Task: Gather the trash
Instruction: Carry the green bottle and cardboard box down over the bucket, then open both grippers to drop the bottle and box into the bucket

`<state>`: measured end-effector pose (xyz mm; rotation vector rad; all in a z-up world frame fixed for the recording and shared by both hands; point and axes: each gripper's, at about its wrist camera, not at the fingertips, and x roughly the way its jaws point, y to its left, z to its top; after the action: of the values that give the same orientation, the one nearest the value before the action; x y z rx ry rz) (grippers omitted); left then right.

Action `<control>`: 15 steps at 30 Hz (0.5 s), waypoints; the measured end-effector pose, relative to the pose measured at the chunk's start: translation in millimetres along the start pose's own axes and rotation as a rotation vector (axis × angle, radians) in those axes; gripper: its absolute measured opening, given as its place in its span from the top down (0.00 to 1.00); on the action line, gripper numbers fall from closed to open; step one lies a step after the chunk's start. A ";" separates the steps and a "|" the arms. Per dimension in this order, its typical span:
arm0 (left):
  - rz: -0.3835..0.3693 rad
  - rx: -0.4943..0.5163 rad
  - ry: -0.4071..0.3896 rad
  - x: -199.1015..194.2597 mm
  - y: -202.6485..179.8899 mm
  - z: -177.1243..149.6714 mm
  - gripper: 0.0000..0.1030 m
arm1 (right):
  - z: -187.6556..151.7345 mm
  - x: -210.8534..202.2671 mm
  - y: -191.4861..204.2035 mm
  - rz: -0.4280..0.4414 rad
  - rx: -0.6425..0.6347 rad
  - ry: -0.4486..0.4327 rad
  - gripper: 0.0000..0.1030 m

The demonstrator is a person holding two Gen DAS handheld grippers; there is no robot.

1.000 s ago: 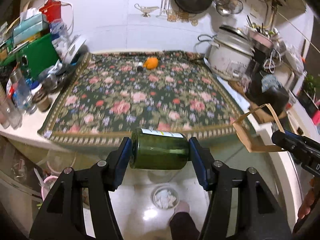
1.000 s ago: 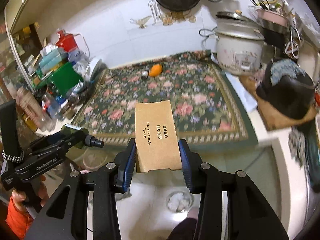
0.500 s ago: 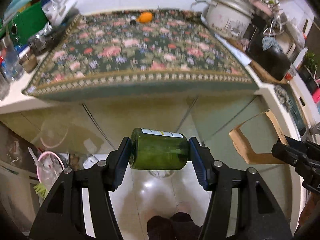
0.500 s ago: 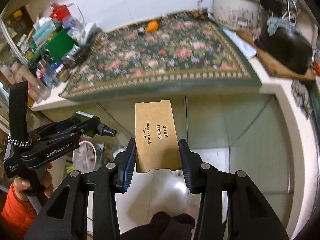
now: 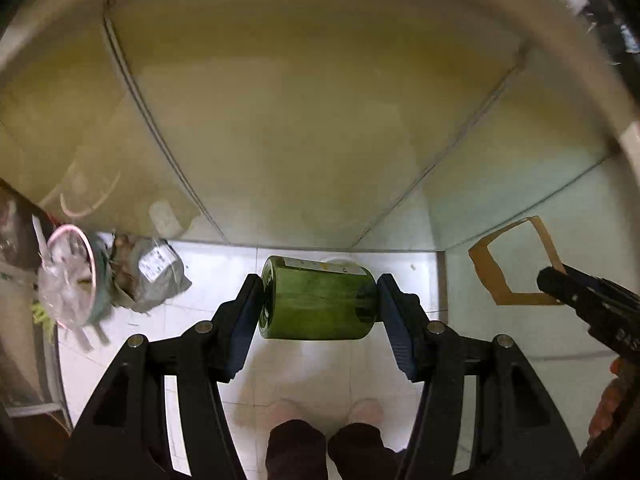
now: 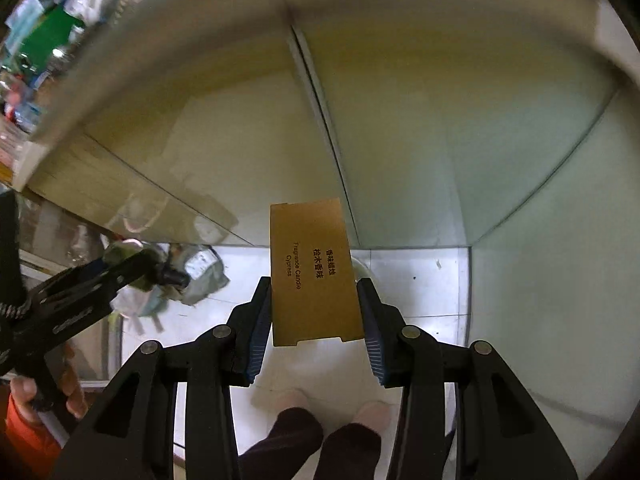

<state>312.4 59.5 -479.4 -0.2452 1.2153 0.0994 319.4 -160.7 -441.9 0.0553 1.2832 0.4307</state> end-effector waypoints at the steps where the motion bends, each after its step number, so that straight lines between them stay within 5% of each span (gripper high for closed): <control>1: 0.003 -0.007 0.004 19.7 4.8 -5.9 0.44 | -2.1 17.9 -4.2 0.001 0.002 0.008 0.63; 7: 0.011 -0.042 0.012 101.4 22.2 -25.7 0.44 | -18.2 126.6 -19.5 0.011 0.002 0.055 0.63; 15: -0.007 -0.068 0.040 186.2 36.0 -44.6 0.44 | -28.7 213.2 -16.1 0.019 -0.058 0.084 0.62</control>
<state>328.9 73.5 -673.0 -0.3120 1.2519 0.1310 343.0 -108.4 -649.9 0.0001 1.3526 0.4905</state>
